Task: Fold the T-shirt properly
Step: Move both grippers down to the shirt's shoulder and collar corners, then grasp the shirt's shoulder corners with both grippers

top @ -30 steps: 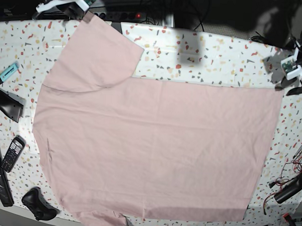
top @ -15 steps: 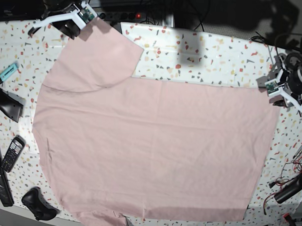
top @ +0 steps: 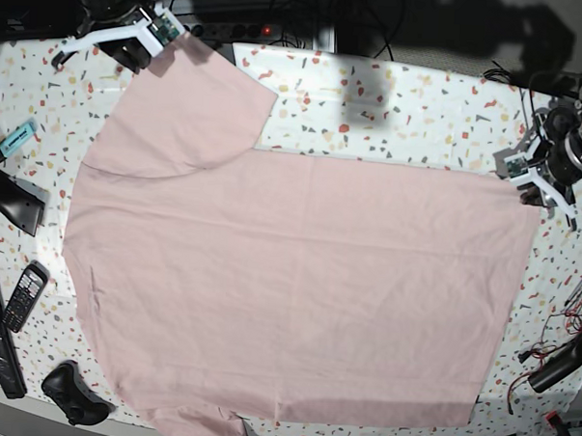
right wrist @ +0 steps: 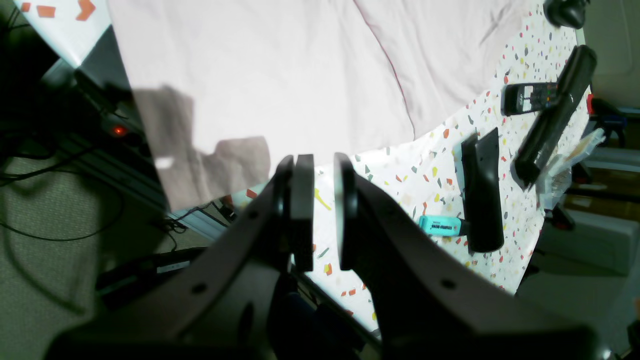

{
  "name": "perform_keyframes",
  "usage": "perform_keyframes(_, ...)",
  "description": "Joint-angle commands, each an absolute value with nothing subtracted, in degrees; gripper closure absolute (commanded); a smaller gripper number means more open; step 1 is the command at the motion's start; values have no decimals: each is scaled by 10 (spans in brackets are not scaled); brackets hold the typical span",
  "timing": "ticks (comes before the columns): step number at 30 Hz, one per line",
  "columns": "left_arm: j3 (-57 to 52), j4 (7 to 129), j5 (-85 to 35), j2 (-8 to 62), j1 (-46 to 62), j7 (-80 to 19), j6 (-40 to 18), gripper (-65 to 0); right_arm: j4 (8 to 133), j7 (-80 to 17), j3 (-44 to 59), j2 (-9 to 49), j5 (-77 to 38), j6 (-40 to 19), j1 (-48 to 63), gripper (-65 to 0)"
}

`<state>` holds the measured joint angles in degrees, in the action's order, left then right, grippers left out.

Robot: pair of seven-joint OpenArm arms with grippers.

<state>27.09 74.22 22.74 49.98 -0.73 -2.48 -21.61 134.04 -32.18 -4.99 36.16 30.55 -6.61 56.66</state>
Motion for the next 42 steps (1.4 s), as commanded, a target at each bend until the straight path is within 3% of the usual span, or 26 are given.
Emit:
perform_keyframes(1, 267, 741, 231, 511, -17, -29, -216, -166, 1350, -316, -48, 365, 314, -59, 571, -72)
perform_keyframes(11, 267, 738, 230, 509, -30, -29, -217, -166, 1350, -316, -48, 365, 314, -59, 571, -72)
perform_keyframes(22, 267, 692, 230, 460, -41, -29, -252, -161, 1350, -336, -48, 365, 314, -59, 571, -72)
perform_keyframes(24, 267, 690, 230, 461, -41, -30, -257, -130, 1350, -337, -48, 365, 316, -59, 571, -72)
perform_keyframes(27, 267, 690, 229, 458, -39, -30, -264, 0, 1350, -337, -48, 365, 316, -59, 571, -72)
perform_keyframes(33, 267, 690, 229, 456, -40, -74, -264, 0, 1350, -337, -48, 365, 351, -54, 571, -73)
perform_keyframes(38, 267, 690, 229, 456, -40, -111, -264, 0, 1350, -336, -48, 365, 322, -34, 555, -206)
perform_keyframes(42, 267, 690, 230, 456, -40, -111, -265, 0, 1350, -337, -48, 372, 285, -38, 520, -210)
